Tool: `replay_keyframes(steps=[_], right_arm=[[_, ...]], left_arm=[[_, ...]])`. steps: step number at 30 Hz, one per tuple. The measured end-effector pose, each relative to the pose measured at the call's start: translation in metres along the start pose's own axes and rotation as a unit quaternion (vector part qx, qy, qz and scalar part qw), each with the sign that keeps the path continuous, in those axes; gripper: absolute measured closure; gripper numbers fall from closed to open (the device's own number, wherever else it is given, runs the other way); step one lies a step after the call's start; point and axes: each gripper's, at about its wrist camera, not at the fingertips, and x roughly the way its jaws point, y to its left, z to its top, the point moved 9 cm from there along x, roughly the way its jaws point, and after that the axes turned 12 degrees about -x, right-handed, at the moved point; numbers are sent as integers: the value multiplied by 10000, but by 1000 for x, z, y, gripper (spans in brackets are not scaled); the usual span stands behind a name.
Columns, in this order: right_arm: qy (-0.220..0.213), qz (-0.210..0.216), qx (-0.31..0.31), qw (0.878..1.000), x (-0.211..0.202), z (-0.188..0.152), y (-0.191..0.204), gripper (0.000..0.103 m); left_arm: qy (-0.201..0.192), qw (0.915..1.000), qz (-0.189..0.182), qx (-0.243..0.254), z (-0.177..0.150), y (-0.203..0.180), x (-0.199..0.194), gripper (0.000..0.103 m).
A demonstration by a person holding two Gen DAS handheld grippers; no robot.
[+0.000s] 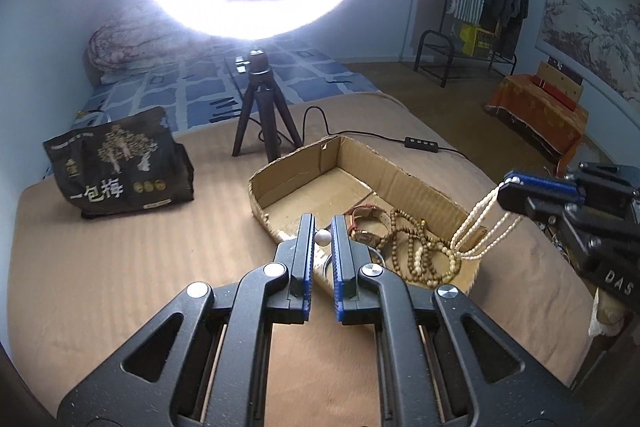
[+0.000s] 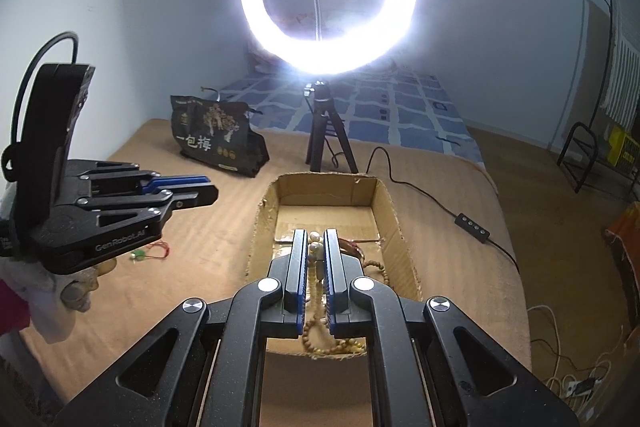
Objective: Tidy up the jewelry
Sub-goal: 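Carry the pearl and pearl necklace over into the cardboard box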
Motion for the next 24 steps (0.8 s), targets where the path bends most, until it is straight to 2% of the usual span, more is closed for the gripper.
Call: replay_keyframes(steps=[13, 24], right_arm=[[260, 83, 186, 9995, 43, -21, -19, 97], [386, 102, 279, 9988, 67, -28, -26, 97]], left_arm=[[234, 9997, 46, 83, 4, -13, 63, 97], [321, 9994, 109, -73, 12, -5, 92, 97]])
